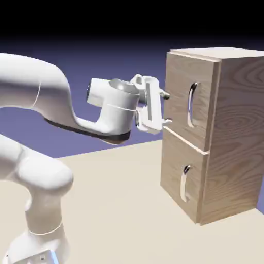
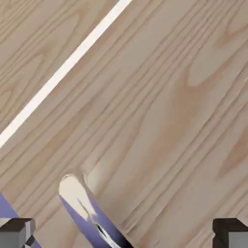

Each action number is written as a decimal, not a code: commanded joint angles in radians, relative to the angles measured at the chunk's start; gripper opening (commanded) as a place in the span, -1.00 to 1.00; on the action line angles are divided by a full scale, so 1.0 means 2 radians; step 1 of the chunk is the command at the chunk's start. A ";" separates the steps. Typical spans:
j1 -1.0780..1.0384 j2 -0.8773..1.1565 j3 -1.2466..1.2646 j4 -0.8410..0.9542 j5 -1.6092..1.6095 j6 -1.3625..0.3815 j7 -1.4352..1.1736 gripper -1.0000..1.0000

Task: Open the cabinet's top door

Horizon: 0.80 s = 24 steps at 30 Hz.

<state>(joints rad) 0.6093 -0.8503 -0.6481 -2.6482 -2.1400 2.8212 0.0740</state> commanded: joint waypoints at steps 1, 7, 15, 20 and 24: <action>0.006 -0.003 -0.007 0.002 -0.022 -0.002 -0.007 1.00; 0.042 -0.020 -0.046 0.012 -0.152 -0.015 -0.047 1.00; 0.091 -0.043 -0.099 0.025 -0.326 -0.033 -0.102 1.00; 0.136 -0.023 -0.132 0.055 -0.367 -0.044 -0.101 1.00; 0.184 0.008 -0.164 0.092 -0.379 -0.055 -0.088 -1.00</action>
<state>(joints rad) 0.9780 -0.8342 -0.9757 -2.4641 -2.8973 2.7121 -0.1015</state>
